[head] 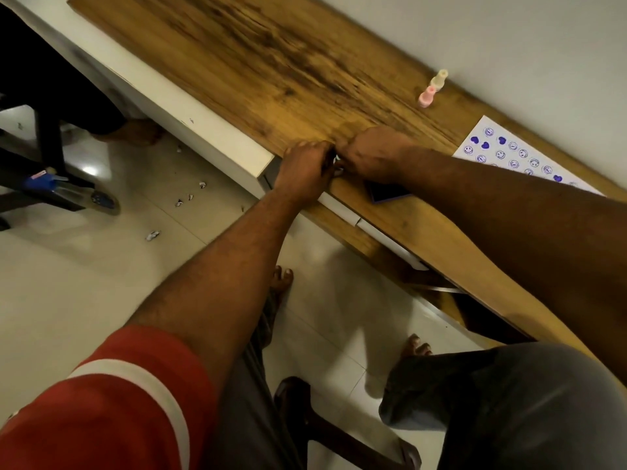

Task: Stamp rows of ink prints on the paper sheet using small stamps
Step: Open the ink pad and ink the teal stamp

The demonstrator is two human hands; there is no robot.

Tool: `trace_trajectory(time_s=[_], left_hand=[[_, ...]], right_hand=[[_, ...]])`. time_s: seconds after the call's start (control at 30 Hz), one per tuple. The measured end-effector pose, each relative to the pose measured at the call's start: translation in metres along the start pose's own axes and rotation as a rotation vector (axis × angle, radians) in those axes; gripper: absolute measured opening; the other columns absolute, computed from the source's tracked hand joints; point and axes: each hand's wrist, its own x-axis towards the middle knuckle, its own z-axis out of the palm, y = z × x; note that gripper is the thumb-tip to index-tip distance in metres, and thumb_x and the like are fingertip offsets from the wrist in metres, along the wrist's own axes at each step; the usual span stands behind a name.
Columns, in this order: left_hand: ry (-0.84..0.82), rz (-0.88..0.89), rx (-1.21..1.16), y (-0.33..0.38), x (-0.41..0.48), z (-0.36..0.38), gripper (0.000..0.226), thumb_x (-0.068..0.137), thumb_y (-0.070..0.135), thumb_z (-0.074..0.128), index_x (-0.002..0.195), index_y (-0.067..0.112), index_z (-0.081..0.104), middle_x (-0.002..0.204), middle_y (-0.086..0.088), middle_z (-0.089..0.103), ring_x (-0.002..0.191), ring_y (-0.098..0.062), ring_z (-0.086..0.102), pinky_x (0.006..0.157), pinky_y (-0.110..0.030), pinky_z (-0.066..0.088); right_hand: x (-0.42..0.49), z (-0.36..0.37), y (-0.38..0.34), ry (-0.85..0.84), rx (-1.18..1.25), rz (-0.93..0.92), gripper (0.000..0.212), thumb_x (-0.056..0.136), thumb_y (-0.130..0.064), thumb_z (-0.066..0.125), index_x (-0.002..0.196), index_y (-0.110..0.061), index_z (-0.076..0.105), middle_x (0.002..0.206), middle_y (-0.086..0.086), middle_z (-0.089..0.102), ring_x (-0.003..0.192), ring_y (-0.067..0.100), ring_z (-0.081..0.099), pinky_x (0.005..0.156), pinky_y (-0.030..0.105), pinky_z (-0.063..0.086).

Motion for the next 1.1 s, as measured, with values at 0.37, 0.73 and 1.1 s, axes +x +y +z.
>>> trace_trajectory(time_s=[0.37,0.73,1.1], left_hand=[[-0.035,0.068,0.065,0.005,-0.008,0.004,0.037,0.102,0.034,0.06,0.133,0.015,0.062,0.128,-0.009,0.065,0.12,-0.029,0.056,0.105,-0.044,0.039],[-0.097,0.104,0.122,0.002,-0.002,0.007,0.044,0.102,0.043,0.059,0.136,0.015,0.058,0.134,-0.01,0.062,0.125,-0.029,0.053,0.107,-0.047,0.039],[-0.124,0.109,0.012,0.004,-0.003,0.008,0.045,0.096,0.046,0.072,0.134,0.025,0.059,0.134,-0.001,0.062,0.127,-0.025,0.05,0.101,-0.039,0.034]], right_hand=[[-0.012,0.016,-0.019,0.117,0.051,0.234,0.048,0.104,-0.053,0.039,0.108,-0.015,0.067,0.095,0.011,0.068,0.078,0.025,0.057,0.066,0.036,0.042],[-0.019,-0.003,-0.007,0.048,0.012,0.067,0.046,0.106,-0.051,0.038,0.116,-0.014,0.062,0.083,0.003,0.054,0.076,0.021,0.054,0.066,0.035,0.042],[-0.092,0.01,0.027,0.322,0.279,0.345,0.05,0.106,-0.053,0.04,0.116,-0.012,0.067,0.085,0.007,0.067,0.071,0.019,0.054,0.056,0.026,0.032]])
